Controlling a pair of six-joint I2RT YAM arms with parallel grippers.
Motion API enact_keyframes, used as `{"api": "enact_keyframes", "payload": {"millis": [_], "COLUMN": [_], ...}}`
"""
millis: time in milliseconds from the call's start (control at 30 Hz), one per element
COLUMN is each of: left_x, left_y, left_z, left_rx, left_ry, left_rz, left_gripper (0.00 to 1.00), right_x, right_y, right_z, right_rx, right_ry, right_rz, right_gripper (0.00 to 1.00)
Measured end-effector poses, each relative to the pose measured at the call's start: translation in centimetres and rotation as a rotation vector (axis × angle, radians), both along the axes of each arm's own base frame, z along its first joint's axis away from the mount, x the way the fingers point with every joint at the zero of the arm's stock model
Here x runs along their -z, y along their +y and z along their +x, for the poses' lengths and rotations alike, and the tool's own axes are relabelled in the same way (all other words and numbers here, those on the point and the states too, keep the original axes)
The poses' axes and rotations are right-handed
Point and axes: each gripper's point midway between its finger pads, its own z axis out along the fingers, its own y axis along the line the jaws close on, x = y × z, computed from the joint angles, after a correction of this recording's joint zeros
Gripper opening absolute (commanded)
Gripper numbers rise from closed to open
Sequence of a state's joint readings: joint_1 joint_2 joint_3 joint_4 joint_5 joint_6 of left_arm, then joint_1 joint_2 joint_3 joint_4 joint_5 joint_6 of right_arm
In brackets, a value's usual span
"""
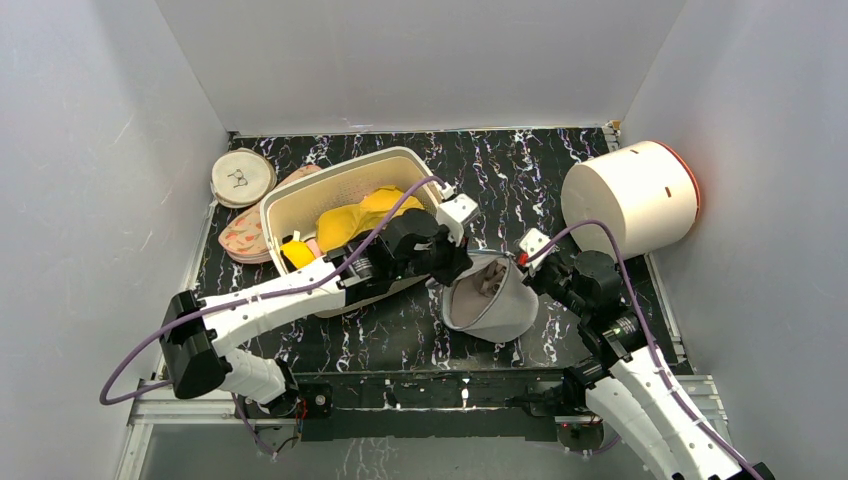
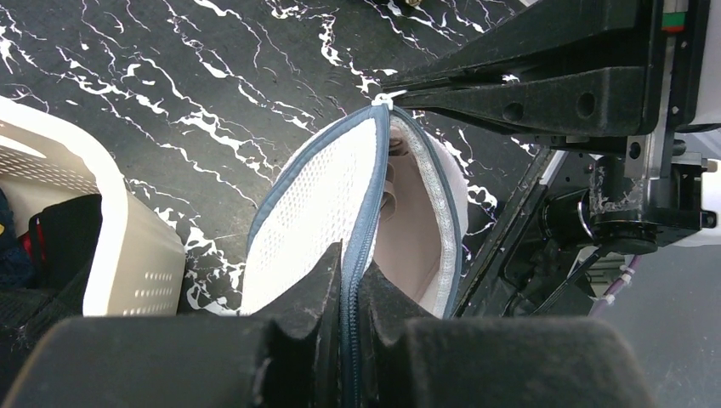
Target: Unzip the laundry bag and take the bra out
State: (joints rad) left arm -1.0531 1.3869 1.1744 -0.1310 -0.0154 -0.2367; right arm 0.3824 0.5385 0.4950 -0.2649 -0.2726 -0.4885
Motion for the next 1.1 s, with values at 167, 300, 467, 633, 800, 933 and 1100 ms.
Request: {"api": "enact_keyframes", "payload": {"millis": [167, 300, 467, 633, 800, 933, 1100], "left_x": [0.9, 2.1, 3.1, 3.6, 4.5, 5.0, 5.0], "left_y": [-0.7, -1.7, -3.6, -5.5, -6.6, -6.8, -6.9], "left_z": [0.3, 0.7, 1.4, 2.1, 2.4, 2.5, 2.6], "left_rx": [-0.004, -0.005, 0.005, 0.017, 0.029, 0.033, 0.039], "left_ry": [0.026, 0.056, 0.090, 0.119, 0.139, 0.146, 0.143], "left_rz": [0.021, 0.056, 0.081, 0.099, 0.121, 0.133, 0.137], "left_gripper": [0.27, 0.33, 0.38, 0.46, 0.48, 0.44, 0.18], "right_x": [0.2, 0.3, 0.0, -0.3, -0.5, -0.6, -0.6], "right_y": [-0.5, -0.9, -1.2, -1.4, -1.5, -1.6, -1.6], "right_z": [0.2, 0.3, 0.2, 0.2, 0.2, 0.2, 0.2], "right_rx": [0.025, 0.044, 0.053, 0.064, 0.070, 0.071, 0.072], "right_ry": [0.002, 0.006, -0.009, -0.021, -0.030, -0.033, -0.033], "right_rz": [-0.012, -0.020, -0.016, -0.013, -0.011, -0.010, -0.010], "right_gripper": [0.00, 0.00, 0.00, 0.00, 0.00, 0.00, 0.00]}}
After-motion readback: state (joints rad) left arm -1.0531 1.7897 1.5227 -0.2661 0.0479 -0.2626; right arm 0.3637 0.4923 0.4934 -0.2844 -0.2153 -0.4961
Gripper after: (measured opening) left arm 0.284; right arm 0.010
